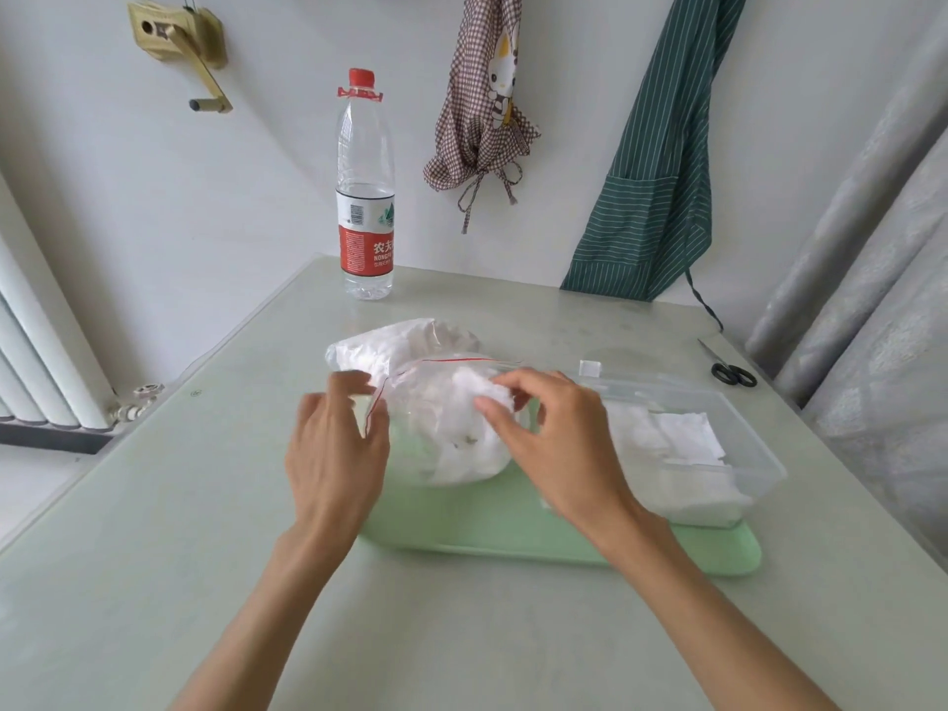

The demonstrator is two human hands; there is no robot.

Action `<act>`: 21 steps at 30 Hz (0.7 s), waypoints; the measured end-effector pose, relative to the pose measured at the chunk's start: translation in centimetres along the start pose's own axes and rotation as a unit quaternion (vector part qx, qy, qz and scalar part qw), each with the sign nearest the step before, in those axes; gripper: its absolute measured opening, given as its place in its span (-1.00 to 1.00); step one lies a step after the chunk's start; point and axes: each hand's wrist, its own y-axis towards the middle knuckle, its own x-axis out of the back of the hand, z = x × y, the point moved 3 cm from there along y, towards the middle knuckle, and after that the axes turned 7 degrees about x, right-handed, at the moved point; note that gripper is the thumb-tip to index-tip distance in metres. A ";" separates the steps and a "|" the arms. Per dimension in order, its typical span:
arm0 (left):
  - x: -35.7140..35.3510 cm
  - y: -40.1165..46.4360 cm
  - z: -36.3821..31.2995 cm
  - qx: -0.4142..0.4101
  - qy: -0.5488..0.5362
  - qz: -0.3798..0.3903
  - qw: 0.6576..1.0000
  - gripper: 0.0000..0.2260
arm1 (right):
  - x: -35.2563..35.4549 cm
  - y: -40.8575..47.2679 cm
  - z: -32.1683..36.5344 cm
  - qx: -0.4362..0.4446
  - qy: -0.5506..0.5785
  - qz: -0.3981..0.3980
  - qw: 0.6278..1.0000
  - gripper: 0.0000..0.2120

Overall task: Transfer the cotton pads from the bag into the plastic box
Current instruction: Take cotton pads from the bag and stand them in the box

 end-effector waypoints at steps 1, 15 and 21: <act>0.6 0.1 -0.3 -0.015 0.017 -0.021 1.000 -0.72 | 0.8 0.1 -0.2 -0.041 0.064 -0.007 0.997 -0.96; -2.5 -3.8 -17.5 -0.131 -0.117 0.430 0.886 -0.65 | 12.5 -0.1 -5.4 -0.311 0.270 0.007 0.911 -0.73; -7.1 -4.7 -22.2 -0.132 -0.134 0.473 0.861 -0.81 | 16.4 -0.8 -9.3 -0.359 0.274 -0.047 0.891 -0.67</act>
